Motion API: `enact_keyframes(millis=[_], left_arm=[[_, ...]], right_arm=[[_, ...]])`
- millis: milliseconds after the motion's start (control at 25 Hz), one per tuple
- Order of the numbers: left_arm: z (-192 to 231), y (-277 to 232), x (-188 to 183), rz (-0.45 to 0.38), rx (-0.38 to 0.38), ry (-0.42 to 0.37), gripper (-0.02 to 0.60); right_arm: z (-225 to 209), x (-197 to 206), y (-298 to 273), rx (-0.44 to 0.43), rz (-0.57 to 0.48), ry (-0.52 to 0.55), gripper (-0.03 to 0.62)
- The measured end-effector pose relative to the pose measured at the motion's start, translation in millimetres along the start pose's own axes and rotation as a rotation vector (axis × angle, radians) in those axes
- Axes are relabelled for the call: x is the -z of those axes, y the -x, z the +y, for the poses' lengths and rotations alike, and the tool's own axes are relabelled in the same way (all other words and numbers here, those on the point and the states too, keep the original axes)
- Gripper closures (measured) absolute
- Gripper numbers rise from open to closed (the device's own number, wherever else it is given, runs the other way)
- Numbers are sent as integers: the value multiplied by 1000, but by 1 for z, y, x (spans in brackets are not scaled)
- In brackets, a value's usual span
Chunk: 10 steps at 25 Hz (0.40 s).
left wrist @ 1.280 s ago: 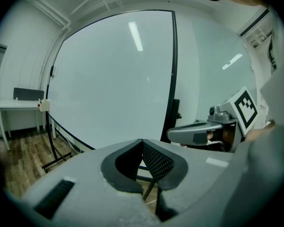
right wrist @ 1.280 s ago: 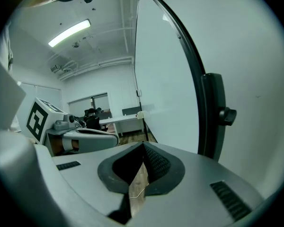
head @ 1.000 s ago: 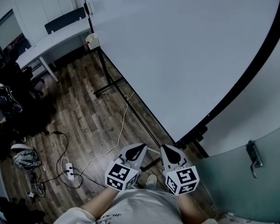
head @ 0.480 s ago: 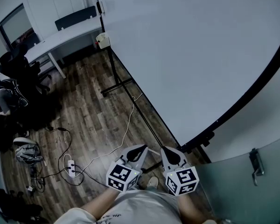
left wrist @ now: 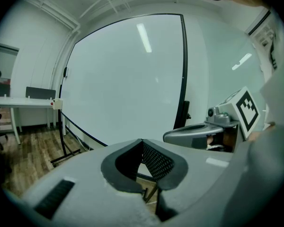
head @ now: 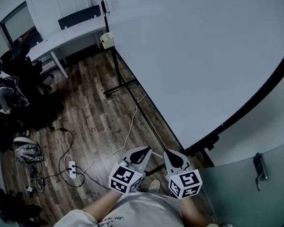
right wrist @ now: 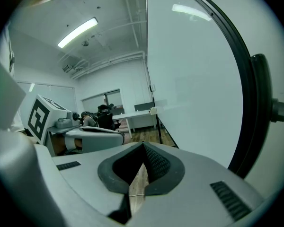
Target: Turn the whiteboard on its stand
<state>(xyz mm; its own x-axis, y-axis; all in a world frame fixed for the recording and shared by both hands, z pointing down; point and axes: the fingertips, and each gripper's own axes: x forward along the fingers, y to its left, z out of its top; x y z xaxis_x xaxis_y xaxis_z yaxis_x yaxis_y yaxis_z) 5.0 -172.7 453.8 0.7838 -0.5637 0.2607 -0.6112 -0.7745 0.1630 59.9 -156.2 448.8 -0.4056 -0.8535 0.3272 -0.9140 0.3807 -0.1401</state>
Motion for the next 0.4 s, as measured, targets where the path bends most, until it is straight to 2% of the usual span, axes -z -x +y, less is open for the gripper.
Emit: enact_keyframes(millis=[400], left_arm=[[-2, 2, -4, 3, 3, 15, 572]], right_arm=[[5, 0, -1, -20, 10, 13, 588]])
